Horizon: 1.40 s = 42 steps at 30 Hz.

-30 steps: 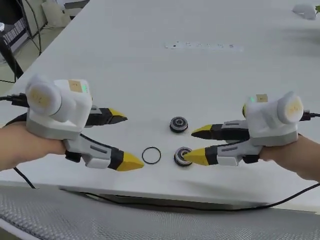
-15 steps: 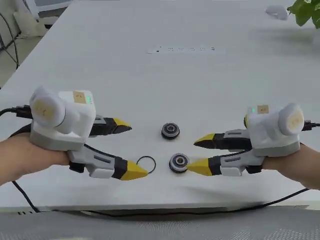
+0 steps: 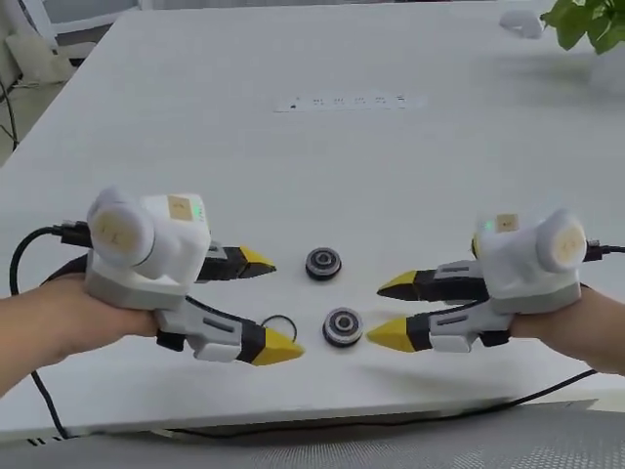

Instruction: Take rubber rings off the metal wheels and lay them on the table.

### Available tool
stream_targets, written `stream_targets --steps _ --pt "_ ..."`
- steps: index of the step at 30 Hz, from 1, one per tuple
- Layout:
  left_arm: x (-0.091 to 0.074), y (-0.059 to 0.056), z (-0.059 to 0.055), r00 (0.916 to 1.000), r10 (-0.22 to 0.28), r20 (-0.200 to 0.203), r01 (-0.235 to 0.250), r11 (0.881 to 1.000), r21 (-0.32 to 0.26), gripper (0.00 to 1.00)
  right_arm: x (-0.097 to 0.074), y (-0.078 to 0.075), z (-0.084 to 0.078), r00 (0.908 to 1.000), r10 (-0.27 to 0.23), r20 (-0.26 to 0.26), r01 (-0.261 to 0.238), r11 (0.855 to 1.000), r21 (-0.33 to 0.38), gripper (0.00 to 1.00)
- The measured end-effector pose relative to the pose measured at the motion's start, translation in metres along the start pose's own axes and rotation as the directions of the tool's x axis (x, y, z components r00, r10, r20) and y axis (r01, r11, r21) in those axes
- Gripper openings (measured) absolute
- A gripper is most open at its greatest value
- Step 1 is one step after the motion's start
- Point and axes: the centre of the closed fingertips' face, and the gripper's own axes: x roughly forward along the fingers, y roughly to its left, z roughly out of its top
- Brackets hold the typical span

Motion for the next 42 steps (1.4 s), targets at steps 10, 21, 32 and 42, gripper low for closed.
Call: stream_targets --steps 10,21,32,42 --pt "0.015 0.001 0.003 0.9997 -0.021 -0.01 0.021 1.0 0.008 0.58 0.009 0.004 -0.003 0.9995 0.023 -0.02 -0.023 0.999 -0.023 0.34" --pt "0.028 0.001 0.003 0.9991 -0.039 -0.017 0.04 0.999 0.009 0.52 0.017 0.006 -0.007 0.9988 0.039 -0.029 -0.04 0.999 -0.026 0.32" --pt "0.044 -0.002 0.003 0.9984 -0.051 -0.023 0.051 0.999 0.002 0.45 0.02 0.007 -0.011 0.9986 0.044 -0.03 -0.044 0.999 -0.021 0.31" --pt "0.054 -0.003 0.004 0.998 -0.056 -0.03 0.056 0.998 0.013 0.35 0.02 0.005 -0.011 0.9988 0.041 -0.026 -0.042 0.999 -0.022 0.31"
